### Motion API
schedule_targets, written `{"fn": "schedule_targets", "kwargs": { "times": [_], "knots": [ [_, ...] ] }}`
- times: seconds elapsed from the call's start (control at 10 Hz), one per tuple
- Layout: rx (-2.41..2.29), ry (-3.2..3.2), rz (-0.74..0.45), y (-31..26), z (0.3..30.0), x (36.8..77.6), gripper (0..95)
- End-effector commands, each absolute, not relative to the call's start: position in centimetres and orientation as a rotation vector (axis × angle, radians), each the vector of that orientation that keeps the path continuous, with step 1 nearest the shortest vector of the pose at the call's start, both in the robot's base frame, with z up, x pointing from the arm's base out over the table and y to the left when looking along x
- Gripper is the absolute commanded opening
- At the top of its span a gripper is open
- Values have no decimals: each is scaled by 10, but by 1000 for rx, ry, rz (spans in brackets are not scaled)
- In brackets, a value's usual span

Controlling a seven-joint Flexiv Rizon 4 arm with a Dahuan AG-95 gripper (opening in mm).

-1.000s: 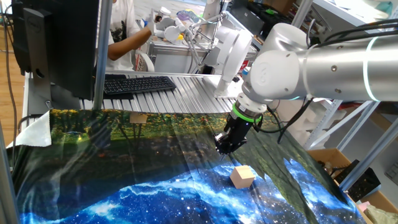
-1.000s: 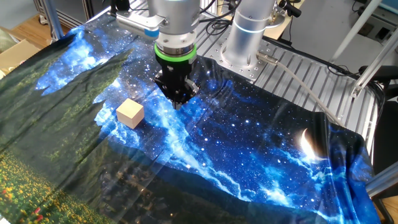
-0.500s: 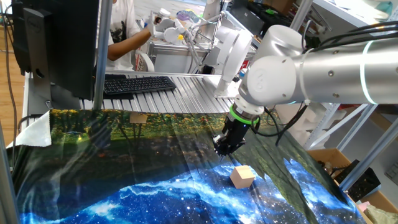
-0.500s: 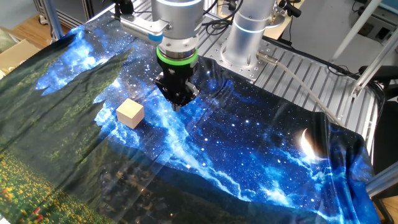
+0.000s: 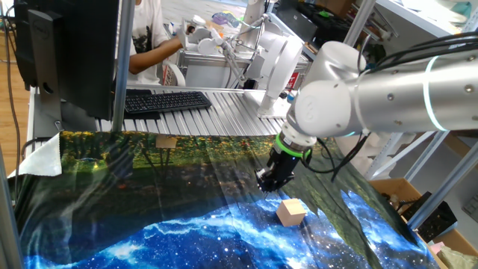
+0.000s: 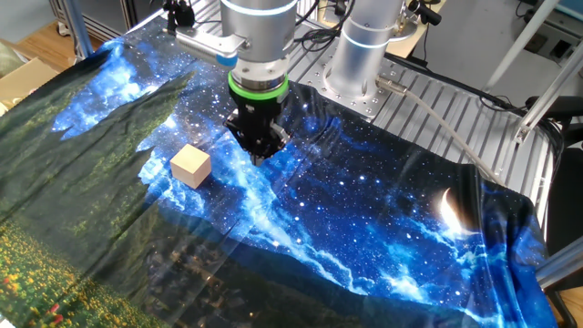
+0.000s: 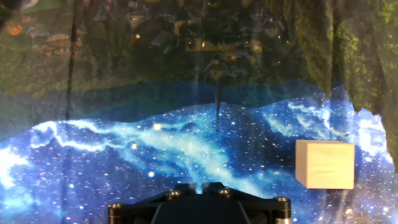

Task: Approach and touch the side of the small block

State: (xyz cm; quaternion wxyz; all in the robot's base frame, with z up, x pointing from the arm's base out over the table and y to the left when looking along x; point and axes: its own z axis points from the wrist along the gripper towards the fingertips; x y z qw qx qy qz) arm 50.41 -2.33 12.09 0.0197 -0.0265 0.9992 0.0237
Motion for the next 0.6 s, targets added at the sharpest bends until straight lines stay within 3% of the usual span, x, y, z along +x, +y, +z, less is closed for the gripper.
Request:
{"fn": "schedule_targets", "kwargs": {
  "times": [0.1, 0.6],
  "knots": [
    [-89, 3102, 27, -27, 115, 506, 0],
    [-94, 3099, 20, -39, 96, 511, 0]
  ]
}}
